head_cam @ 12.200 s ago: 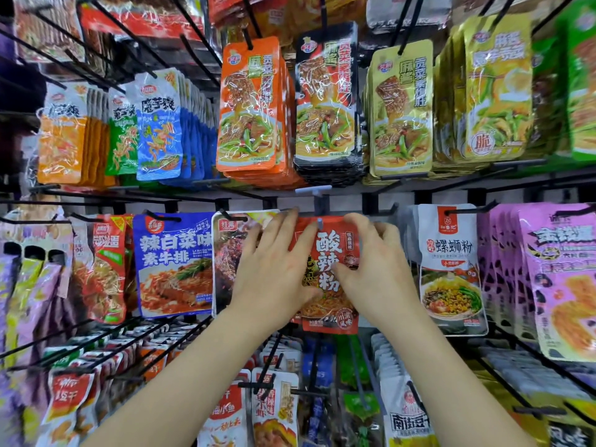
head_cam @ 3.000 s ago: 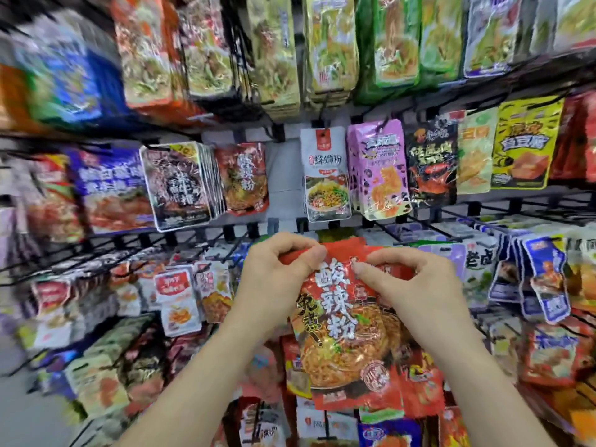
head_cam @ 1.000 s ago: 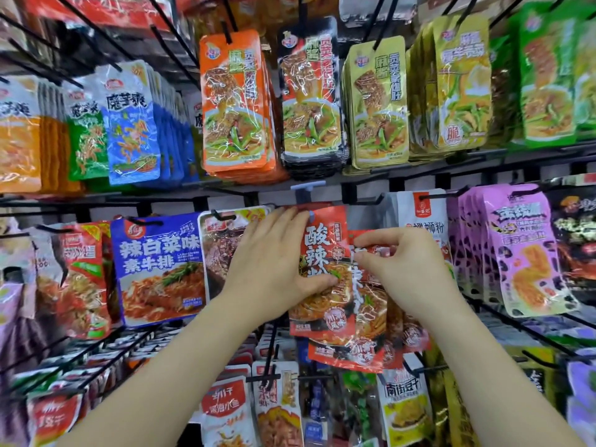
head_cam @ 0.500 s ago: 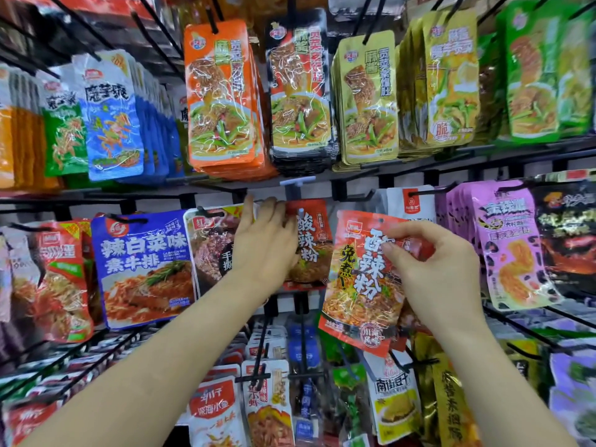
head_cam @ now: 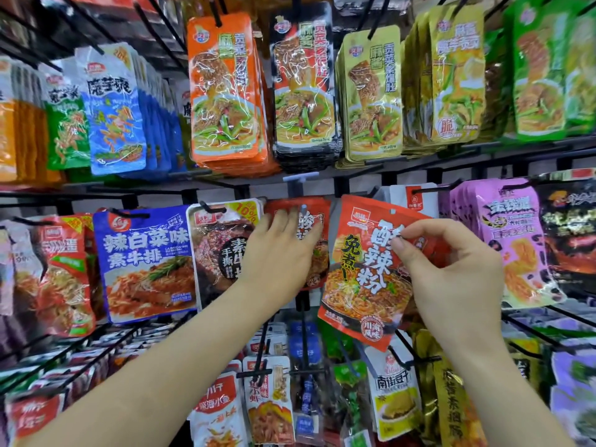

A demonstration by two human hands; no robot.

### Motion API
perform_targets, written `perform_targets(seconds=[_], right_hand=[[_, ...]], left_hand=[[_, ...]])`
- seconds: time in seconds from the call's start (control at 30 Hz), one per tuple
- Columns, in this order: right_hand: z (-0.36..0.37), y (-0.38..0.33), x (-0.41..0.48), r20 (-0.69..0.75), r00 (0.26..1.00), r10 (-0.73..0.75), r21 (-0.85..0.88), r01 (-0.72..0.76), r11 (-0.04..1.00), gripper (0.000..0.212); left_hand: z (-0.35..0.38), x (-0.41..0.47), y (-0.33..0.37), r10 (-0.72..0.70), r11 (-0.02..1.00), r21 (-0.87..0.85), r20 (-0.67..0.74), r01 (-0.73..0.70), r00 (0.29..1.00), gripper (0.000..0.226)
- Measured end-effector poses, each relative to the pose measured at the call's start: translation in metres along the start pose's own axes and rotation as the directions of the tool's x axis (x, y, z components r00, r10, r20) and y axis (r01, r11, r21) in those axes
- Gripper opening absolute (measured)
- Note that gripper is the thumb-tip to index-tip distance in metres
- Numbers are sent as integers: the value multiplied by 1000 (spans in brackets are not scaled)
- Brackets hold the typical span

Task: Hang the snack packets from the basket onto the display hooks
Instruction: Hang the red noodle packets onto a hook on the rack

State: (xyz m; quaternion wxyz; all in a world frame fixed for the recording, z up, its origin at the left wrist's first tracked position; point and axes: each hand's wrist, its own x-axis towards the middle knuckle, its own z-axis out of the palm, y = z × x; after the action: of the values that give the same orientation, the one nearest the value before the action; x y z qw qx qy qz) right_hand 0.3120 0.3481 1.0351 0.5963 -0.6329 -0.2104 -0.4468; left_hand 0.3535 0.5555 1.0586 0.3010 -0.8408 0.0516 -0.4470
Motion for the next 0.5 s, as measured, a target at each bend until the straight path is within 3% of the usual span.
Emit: perform_targets(seconds=[0.1, 0.27, 0.3, 0.37, 0.4, 0.43, 0.47, 0.5], right_hand=[[3, 4, -3, 15, 1000, 22, 20, -23, 1000, 24], [8, 8, -6, 46, 996, 80, 72, -83, 994, 22], [7, 7, -7, 50, 994, 94, 89, -98, 991, 22], [6, 6, -7, 57, 992, 112, 119, -119, 986, 24], [5, 5, -7, 54, 992, 114, 130, -120, 984, 26], [5, 3, -7, 47, 992, 115, 140, -120, 983, 29], [4, 1, -7, 46, 992, 117, 157, -123, 980, 32], [5, -2, -7, 51, 991, 125, 193, -133, 972, 37]], left_hand=[[1, 10, 3, -24, 999, 50, 173, 16, 985, 51], [-3, 11, -2, 2, 995, 96, 252, -27, 968, 52], [-9, 7, -2, 36, 997, 53, 210, -48, 977, 46], [-20, -6, -1, 64, 986, -153, -4, -64, 998, 28], [-25, -13, -1, -9, 931, -364, -106, -30, 994, 22], [-38, -21, -2, -143, 783, -619, -77, 65, 987, 23], [-50, -28, 0, -256, 517, -835, 60, 189, 965, 24], [-58, -33, 2, -257, 205, -938, 225, 281, 940, 19]])
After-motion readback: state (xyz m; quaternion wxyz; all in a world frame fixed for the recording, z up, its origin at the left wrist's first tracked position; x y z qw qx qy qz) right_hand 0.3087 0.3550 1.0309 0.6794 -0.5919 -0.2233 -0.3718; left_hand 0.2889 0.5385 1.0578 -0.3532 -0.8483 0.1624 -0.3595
